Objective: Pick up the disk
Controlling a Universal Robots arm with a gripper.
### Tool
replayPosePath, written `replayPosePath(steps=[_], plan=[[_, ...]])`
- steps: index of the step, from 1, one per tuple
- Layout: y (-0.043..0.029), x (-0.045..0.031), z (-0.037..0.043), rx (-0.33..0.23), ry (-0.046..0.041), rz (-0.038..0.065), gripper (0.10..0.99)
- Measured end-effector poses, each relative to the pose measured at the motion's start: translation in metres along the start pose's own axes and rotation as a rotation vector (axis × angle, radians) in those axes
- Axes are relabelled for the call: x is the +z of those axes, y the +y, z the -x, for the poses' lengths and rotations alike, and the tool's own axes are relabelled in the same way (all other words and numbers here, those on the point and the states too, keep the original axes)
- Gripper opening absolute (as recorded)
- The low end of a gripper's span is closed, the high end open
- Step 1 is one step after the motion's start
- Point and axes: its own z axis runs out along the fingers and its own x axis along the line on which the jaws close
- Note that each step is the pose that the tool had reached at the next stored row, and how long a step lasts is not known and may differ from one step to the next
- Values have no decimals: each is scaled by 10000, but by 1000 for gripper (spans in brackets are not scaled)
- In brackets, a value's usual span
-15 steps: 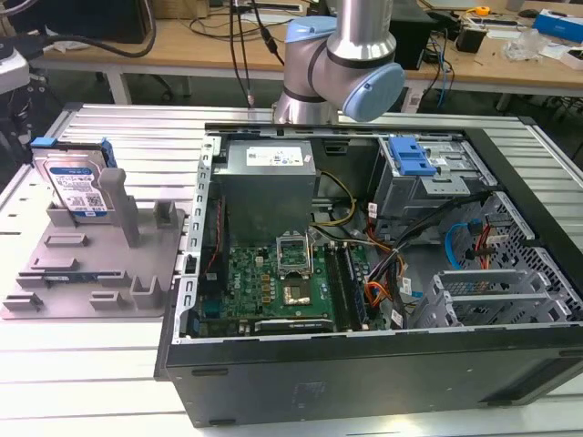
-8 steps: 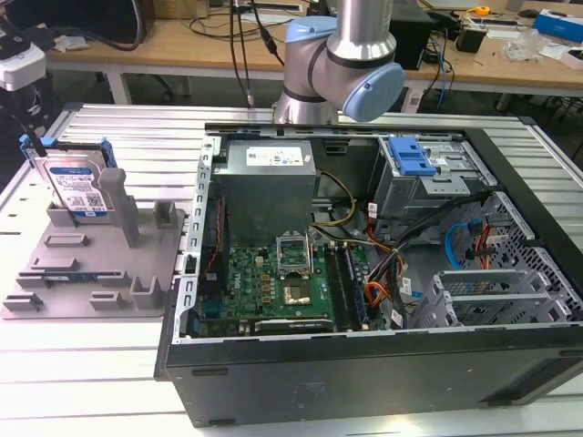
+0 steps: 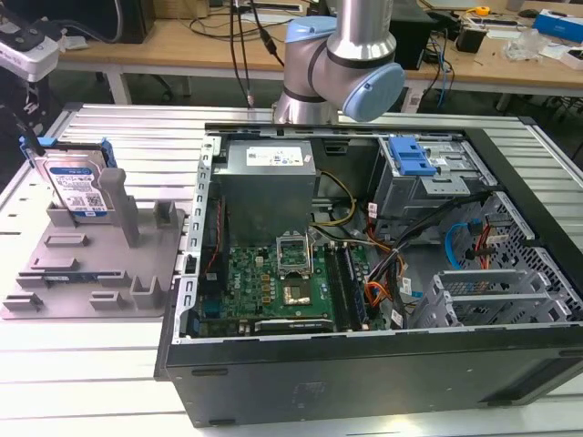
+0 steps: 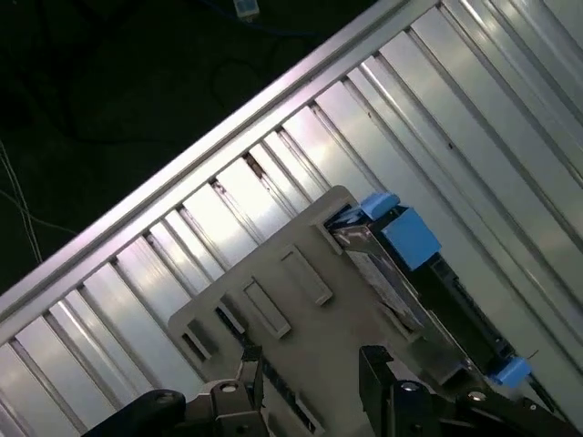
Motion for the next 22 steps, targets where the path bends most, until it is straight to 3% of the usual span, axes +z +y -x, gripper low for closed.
replayPosePath(steps=[2,17,22], plan=[[0,5,0,-692,23,-3,541],[-1,29,0,-3672,113,-39,541],[-2,43,0,-4707,125,-93,541]])
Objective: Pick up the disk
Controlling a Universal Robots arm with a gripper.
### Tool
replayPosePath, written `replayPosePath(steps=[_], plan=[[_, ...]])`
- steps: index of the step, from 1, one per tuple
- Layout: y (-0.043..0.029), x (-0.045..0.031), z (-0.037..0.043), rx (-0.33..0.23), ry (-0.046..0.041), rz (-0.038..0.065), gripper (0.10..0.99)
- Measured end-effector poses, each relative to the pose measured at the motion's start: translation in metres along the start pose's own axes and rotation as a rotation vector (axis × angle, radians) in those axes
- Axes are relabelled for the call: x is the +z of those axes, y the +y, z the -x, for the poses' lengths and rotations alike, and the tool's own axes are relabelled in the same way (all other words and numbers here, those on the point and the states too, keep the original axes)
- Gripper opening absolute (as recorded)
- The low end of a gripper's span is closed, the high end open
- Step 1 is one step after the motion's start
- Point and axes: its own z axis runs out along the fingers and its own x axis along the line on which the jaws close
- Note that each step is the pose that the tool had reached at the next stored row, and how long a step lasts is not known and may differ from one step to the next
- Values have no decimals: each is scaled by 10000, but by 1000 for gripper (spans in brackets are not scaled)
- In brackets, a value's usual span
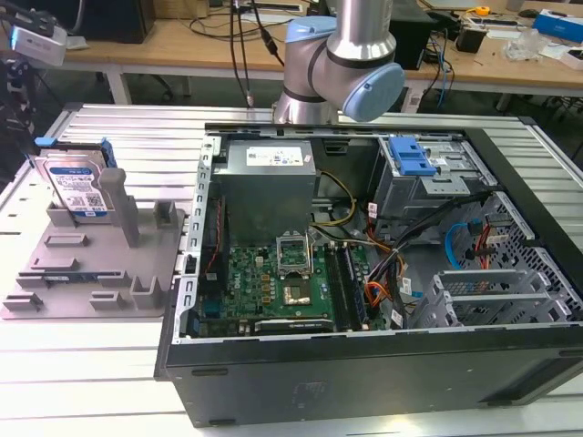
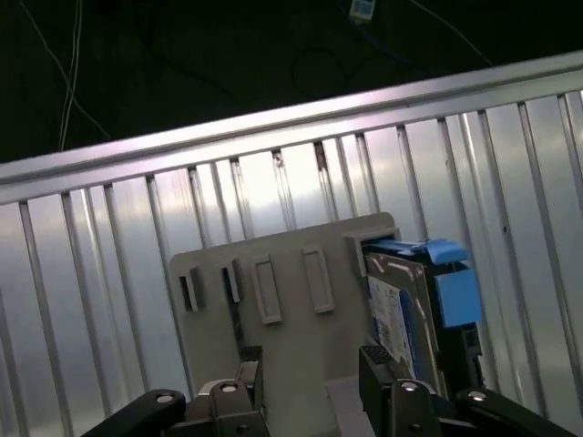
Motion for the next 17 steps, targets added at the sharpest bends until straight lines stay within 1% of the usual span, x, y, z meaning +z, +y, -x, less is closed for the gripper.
replayPosePath(steps=[4,6,7,12,13,15,16,17], plan=[[-1,17,0,-1018,14,-93,541],[-1,28,0,-1664,21,-167,541],[-2,28,0,-1778,24,-174,541],[1,28,4,-1792,32,-173,541],[9,29,53,-1792,64,-177,541],[24,29,147,-1791,81,-178,541],[35,29,213,-1793,90,-177,541],[51,30,304,-1790,99,-179,541]])
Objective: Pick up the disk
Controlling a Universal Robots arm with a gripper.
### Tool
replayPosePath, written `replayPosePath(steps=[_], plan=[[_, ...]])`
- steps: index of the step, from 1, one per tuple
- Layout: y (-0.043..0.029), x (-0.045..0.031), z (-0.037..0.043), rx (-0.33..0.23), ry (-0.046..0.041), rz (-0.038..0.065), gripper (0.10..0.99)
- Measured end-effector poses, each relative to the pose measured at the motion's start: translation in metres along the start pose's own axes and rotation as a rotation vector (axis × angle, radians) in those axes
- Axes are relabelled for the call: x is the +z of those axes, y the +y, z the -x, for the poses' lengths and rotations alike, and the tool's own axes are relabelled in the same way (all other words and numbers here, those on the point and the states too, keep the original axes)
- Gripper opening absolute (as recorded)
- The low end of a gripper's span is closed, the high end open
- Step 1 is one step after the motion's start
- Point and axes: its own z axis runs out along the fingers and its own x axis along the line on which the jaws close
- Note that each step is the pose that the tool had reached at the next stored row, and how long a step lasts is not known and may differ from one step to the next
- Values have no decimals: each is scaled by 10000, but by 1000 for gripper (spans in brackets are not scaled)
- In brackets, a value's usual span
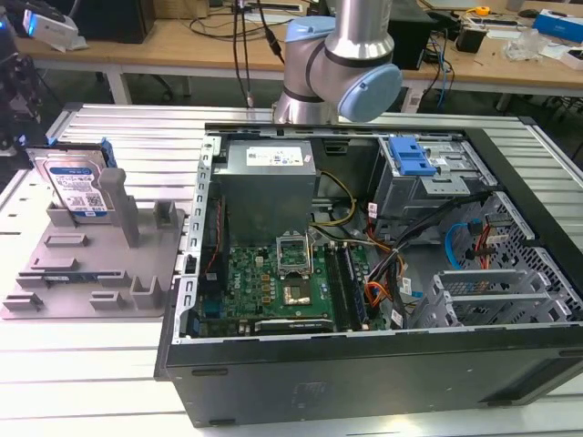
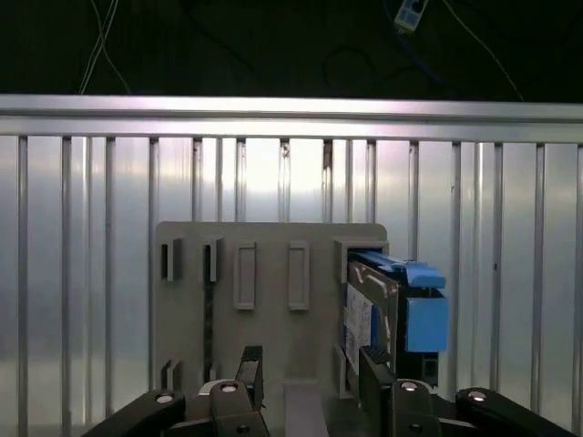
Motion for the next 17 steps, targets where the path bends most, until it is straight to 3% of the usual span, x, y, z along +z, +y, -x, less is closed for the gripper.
replayPosePath(steps=[2,4,5,7,17], plan=[[1,-1,89,-2,7,2,541],[33,-1,319,0,20,-1,541],[89,4,355,-1,37,-1,541],[140,16,362,-1,45,-3,541],[143,29,408,0,55,-3,541]])
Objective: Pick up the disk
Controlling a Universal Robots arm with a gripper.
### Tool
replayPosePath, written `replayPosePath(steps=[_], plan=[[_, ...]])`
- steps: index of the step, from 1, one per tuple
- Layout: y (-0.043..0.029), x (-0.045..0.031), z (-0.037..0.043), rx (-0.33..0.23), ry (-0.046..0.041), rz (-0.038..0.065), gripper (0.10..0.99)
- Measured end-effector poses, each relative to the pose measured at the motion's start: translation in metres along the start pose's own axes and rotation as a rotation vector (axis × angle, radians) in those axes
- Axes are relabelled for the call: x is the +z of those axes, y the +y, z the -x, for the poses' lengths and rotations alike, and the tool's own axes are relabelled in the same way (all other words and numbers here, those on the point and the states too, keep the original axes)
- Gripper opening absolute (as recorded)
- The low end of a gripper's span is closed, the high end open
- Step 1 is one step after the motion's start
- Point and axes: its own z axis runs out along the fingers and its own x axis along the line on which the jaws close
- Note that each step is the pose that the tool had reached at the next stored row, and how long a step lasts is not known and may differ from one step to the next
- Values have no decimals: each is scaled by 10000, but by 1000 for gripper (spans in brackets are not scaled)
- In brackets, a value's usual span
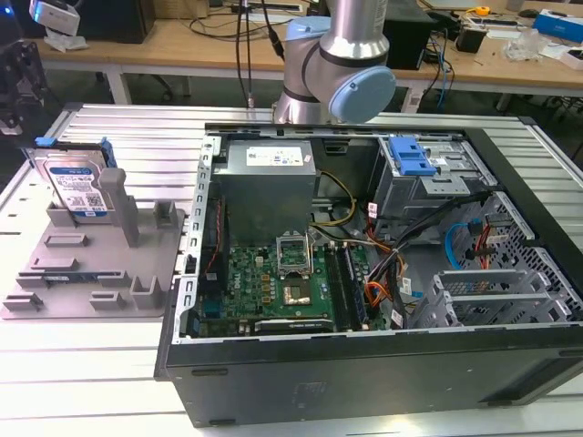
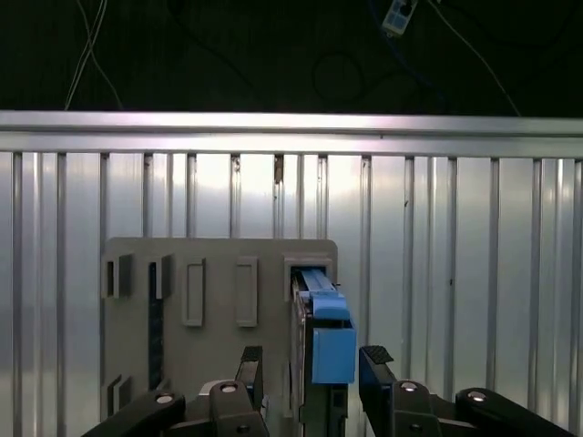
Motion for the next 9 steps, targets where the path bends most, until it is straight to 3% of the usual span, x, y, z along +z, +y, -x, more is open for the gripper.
replayPosePath(steps=[9], plan=[[-9,103,38,1,0,1,541]])
